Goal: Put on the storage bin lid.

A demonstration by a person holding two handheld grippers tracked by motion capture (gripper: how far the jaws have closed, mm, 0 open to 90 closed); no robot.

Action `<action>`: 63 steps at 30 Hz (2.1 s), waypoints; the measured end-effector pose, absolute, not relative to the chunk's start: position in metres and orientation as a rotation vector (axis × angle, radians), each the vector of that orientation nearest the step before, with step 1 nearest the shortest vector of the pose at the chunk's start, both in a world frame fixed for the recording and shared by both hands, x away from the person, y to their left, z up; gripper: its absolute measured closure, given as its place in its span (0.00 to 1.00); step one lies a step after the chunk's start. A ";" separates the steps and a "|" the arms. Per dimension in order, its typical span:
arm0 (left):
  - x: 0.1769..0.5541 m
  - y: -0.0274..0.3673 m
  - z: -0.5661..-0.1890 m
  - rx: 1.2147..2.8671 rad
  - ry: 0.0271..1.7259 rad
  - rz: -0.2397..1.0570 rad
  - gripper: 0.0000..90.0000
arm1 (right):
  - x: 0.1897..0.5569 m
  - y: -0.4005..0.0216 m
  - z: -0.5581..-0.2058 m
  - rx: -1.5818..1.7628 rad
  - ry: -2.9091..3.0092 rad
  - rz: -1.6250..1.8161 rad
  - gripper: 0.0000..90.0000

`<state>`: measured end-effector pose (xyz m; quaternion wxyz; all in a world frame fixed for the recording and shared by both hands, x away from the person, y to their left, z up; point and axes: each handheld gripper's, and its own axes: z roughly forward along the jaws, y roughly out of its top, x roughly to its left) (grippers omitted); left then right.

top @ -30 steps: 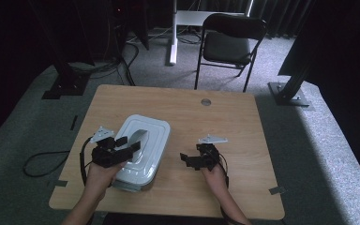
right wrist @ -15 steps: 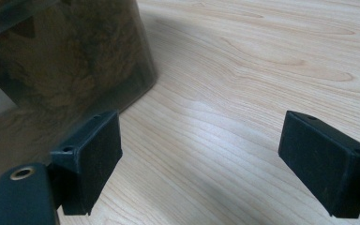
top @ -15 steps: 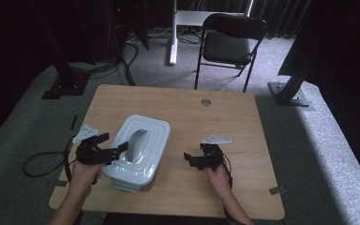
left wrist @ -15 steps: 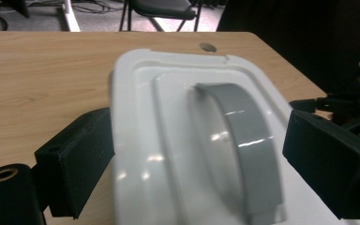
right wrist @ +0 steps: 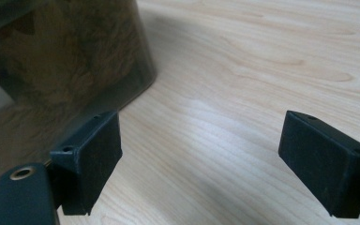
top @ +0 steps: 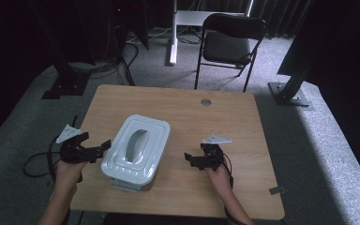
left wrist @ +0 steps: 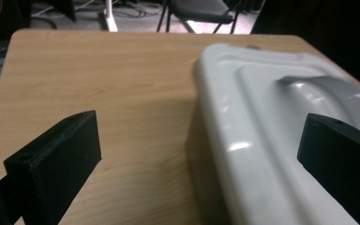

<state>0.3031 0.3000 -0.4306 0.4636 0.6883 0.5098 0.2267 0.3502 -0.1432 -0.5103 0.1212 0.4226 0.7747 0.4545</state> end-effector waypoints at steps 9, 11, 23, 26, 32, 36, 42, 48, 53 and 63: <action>0.312 0.318 -0.461 1.682 1.314 0.598 0.01 | 0.350 -0.142 -0.514 1.218 2.294 1.326 0.14; 0.314 0.321 -0.467 1.679 1.334 0.615 0.01 | 0.349 -0.142 -0.513 1.212 2.295 1.324 0.14; 0.325 0.316 -0.509 1.714 1.404 0.597 0.01 | 0.349 -0.144 -0.513 1.220 2.287 1.327 0.14; 0.330 0.308 -0.520 1.754 1.404 0.586 0.01 | 0.350 -0.145 -0.513 1.218 2.288 1.324 0.14; 0.336 0.294 -0.530 1.764 1.378 0.518 0.01 | 0.349 -0.147 -0.513 1.224 2.281 1.334 0.14; 0.335 0.291 -0.530 1.760 1.367 0.520 0.01 | 0.349 -0.150 -0.514 1.229 2.276 1.336 0.14; 0.336 0.278 -0.533 1.766 1.348 0.490 0.01 | 0.349 -0.151 -0.513 1.234 2.274 1.337 0.14; 0.339 0.259 -0.533 1.788 1.315 0.514 0.01 | 0.349 -0.153 -0.514 1.232 2.279 1.330 0.14; 0.343 0.242 -0.532 1.820 1.296 0.497 0.01 | 0.350 -0.158 -0.516 1.246 2.280 1.322 0.14; 0.340 0.209 -0.529 1.872 1.263 0.488 0.01 | 0.350 -0.172 -0.523 1.283 2.293 1.290 0.14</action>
